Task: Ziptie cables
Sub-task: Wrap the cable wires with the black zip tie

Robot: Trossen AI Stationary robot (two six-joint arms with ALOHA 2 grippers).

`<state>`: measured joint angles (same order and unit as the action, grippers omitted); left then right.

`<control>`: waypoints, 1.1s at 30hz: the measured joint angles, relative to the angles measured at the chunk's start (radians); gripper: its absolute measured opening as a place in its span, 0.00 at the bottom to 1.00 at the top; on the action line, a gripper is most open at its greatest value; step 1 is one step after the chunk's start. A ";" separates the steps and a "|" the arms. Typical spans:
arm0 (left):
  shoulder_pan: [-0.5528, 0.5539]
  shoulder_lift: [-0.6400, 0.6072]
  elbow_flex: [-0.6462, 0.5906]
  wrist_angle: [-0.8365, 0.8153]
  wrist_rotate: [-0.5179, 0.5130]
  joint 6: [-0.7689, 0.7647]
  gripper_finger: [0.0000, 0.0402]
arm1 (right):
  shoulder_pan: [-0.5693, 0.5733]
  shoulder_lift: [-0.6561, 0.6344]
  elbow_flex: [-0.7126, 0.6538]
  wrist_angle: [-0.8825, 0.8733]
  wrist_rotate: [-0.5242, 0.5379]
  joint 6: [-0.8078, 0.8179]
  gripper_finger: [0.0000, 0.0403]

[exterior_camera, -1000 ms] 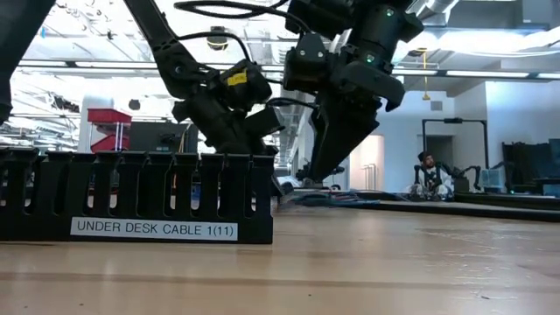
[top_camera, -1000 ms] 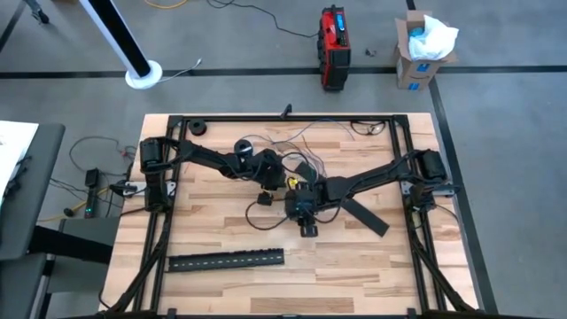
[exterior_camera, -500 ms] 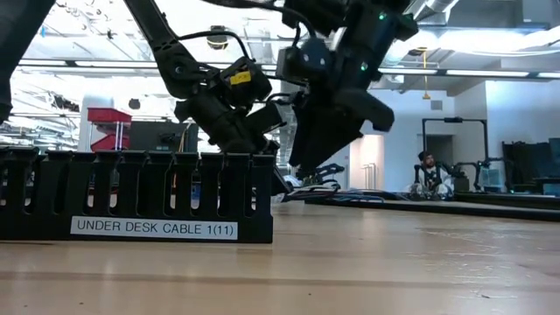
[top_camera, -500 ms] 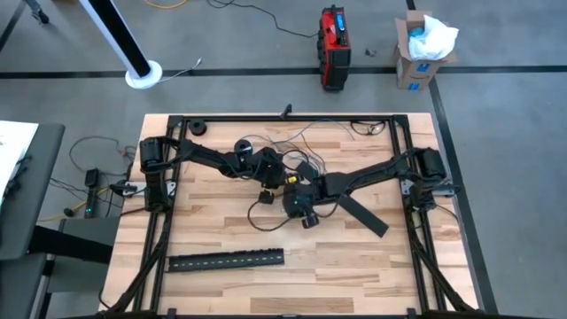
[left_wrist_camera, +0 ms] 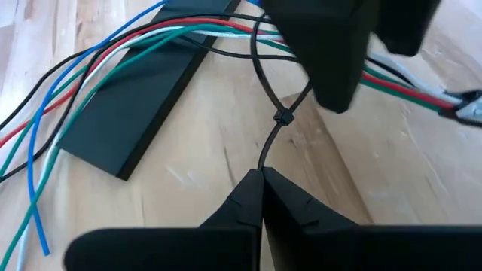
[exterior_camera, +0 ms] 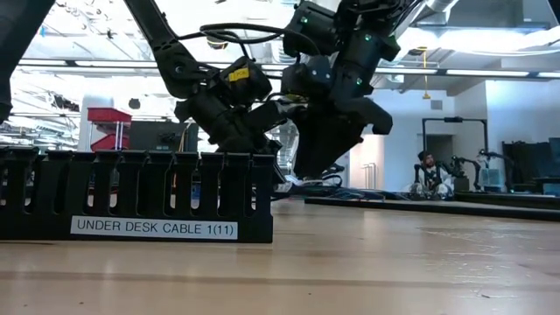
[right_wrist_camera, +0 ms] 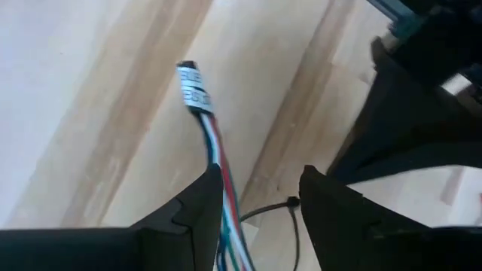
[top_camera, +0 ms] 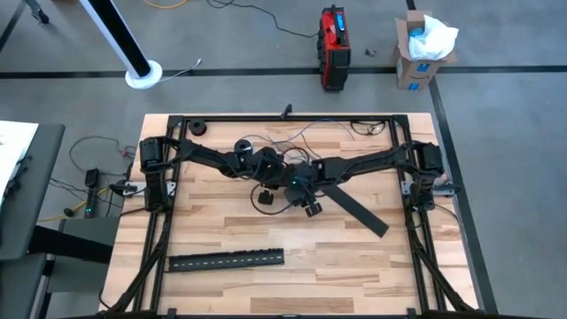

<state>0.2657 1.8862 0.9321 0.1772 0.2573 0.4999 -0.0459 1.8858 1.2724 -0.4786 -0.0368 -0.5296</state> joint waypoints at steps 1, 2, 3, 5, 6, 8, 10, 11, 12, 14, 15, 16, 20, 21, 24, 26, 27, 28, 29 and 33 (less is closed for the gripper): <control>0.000 0.000 0.000 0.000 0.000 0.000 0.00 | 0.003 0.000 0.000 0.000 -0.010 -0.003 0.41; 0.000 0.000 0.000 -0.001 0.000 0.001 0.00 | 0.005 0.000 0.000 0.000 -0.015 -0.003 0.41; 0.000 0.000 0.000 -0.003 0.000 0.003 0.00 | 0.006 0.000 0.000 -0.001 -0.015 -0.002 0.41; 0.000 0.000 0.000 -0.003 0.000 0.006 0.00 | 0.006 0.000 0.000 -0.003 -0.023 -0.002 0.41; 0.000 0.000 0.000 -0.002 0.000 0.012 0.00 | 0.006 0.000 0.000 -0.003 -0.033 -0.005 0.41; 0.000 0.000 0.000 -0.001 0.000 0.012 0.00 | 0.005 0.000 0.000 -0.004 -0.042 -0.022 0.41; 0.000 0.000 -0.001 -0.008 0.003 0.008 0.00 | 0.005 0.020 0.000 0.006 -0.040 -0.028 0.41; -0.001 0.000 -0.003 -0.014 0.009 0.008 0.00 | 0.004 0.029 0.000 0.008 -0.039 -0.028 0.41; -0.001 0.002 -0.003 -0.016 0.015 0.005 0.00 | 0.004 0.034 0.000 -0.003 -0.042 -0.032 0.41; -0.001 -0.001 0.000 0.002 0.020 0.002 0.00 | 0.009 0.057 -0.002 -0.008 -0.047 -0.042 0.41; -0.001 -0.003 0.001 0.006 0.020 0.000 0.00 | 0.012 0.068 0.000 0.007 -0.049 -0.042 0.41; 0.000 -0.003 0.001 0.006 0.020 -0.002 0.00 | 0.016 0.074 0.001 0.007 -0.049 -0.042 0.41; -0.001 -0.002 0.000 0.005 0.021 -0.008 0.00 | 0.030 0.094 0.002 0.012 -0.025 -0.047 0.40; -0.001 -0.002 0.000 0.004 0.022 -0.008 0.00 | 0.033 0.098 0.001 0.005 0.008 -0.047 0.39; -0.001 -0.002 0.000 0.002 0.023 -0.008 0.00 | 0.048 0.099 0.000 -0.001 0.075 -0.047 0.29; -0.001 -0.002 0.000 0.002 0.024 -0.008 0.00 | 0.055 0.099 0.000 -0.004 0.098 -0.047 0.17; -0.001 -0.002 0.000 0.001 0.025 -0.007 0.00 | 0.059 0.099 0.000 -0.006 0.107 -0.047 0.11; -0.002 -0.002 0.000 0.002 0.026 -0.004 0.00 | 0.061 0.094 0.000 -0.013 0.113 -0.048 0.05; -0.002 -0.002 0.001 0.003 0.026 0.000 0.00 | 0.061 0.092 0.000 -0.017 0.115 -0.047 0.03; -0.002 -0.002 0.002 0.011 0.027 0.008 0.00 | 0.082 0.090 0.034 -0.018 0.118 0.009 0.01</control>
<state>0.2642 1.8847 0.9337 0.1882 0.2843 0.5084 0.0360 1.9762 1.3059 -0.4969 0.0814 -0.5206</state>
